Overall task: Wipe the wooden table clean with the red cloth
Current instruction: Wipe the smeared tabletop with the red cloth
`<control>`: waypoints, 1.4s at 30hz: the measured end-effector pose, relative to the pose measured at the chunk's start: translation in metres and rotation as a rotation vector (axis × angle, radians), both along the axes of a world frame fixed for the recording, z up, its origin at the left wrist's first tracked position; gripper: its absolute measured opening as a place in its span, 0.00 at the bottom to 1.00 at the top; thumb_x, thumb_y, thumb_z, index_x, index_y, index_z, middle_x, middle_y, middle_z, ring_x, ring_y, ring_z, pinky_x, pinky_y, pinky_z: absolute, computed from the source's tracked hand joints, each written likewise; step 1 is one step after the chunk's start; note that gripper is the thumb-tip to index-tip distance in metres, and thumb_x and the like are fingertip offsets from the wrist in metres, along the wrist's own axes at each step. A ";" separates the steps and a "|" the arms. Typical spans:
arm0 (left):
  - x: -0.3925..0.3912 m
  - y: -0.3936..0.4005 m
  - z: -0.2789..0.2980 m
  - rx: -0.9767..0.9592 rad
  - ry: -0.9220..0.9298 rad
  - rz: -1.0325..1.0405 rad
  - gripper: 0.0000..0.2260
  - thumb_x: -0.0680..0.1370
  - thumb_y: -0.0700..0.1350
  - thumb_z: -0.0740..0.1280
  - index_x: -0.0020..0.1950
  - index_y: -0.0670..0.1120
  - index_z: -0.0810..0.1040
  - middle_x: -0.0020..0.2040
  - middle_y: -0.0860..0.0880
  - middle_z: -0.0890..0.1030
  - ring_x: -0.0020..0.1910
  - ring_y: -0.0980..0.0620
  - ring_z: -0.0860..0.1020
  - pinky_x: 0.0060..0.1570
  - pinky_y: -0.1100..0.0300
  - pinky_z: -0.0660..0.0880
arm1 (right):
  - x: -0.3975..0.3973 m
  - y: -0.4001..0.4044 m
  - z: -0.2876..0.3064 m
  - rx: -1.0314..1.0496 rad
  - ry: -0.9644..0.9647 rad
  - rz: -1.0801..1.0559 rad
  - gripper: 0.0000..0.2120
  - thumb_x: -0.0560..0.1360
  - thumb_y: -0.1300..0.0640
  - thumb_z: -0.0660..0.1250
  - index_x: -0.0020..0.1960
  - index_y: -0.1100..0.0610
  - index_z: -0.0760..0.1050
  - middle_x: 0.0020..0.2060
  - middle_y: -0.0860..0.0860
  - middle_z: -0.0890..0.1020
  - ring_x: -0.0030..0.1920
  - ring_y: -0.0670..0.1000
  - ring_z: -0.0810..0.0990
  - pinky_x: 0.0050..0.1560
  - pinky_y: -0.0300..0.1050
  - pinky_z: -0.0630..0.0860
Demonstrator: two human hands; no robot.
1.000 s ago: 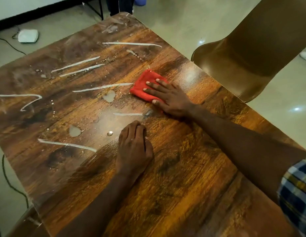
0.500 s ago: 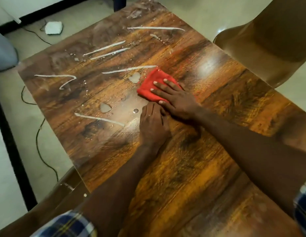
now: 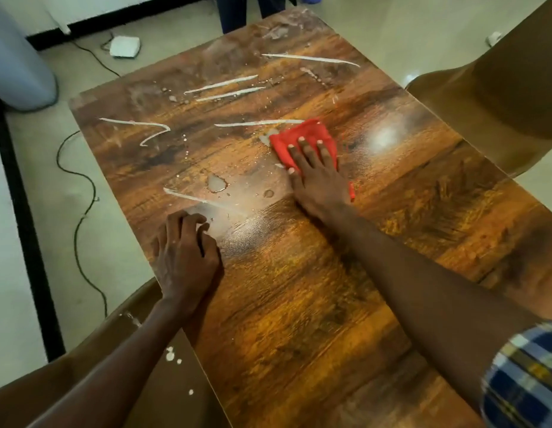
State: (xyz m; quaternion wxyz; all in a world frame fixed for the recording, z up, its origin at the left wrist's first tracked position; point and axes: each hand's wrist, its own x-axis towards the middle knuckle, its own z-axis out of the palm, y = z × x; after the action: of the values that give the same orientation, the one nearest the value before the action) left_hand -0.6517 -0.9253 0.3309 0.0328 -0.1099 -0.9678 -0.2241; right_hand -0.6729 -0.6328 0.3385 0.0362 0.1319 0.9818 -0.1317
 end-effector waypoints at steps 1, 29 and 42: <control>0.001 0.000 -0.001 -0.009 0.007 -0.007 0.12 0.81 0.45 0.68 0.64 0.45 0.76 0.65 0.43 0.73 0.65 0.41 0.72 0.66 0.42 0.69 | 0.005 -0.012 -0.001 0.002 -0.006 0.096 0.29 0.86 0.38 0.41 0.86 0.41 0.45 0.86 0.44 0.46 0.85 0.54 0.42 0.81 0.69 0.43; -0.003 -0.003 -0.001 0.142 -0.053 -0.007 0.13 0.84 0.56 0.52 0.50 0.48 0.68 0.50 0.48 0.72 0.50 0.47 0.70 0.56 0.45 0.68 | 0.004 0.012 -0.005 0.012 0.033 -0.306 0.29 0.86 0.38 0.43 0.86 0.41 0.47 0.86 0.45 0.49 0.86 0.54 0.45 0.82 0.68 0.45; -0.004 -0.011 0.002 0.426 -0.049 0.105 0.11 0.84 0.54 0.54 0.51 0.49 0.70 0.47 0.49 0.74 0.49 0.46 0.73 0.54 0.41 0.70 | 0.030 -0.119 -0.008 0.017 0.015 0.353 0.27 0.87 0.38 0.46 0.85 0.37 0.49 0.86 0.40 0.50 0.85 0.49 0.46 0.81 0.64 0.47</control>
State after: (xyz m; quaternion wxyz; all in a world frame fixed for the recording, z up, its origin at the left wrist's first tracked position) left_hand -0.6558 -0.9359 0.3328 0.0433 -0.0447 -0.9035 -0.4240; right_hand -0.6425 -0.7515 0.3305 0.0504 -0.0434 0.9910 -0.1161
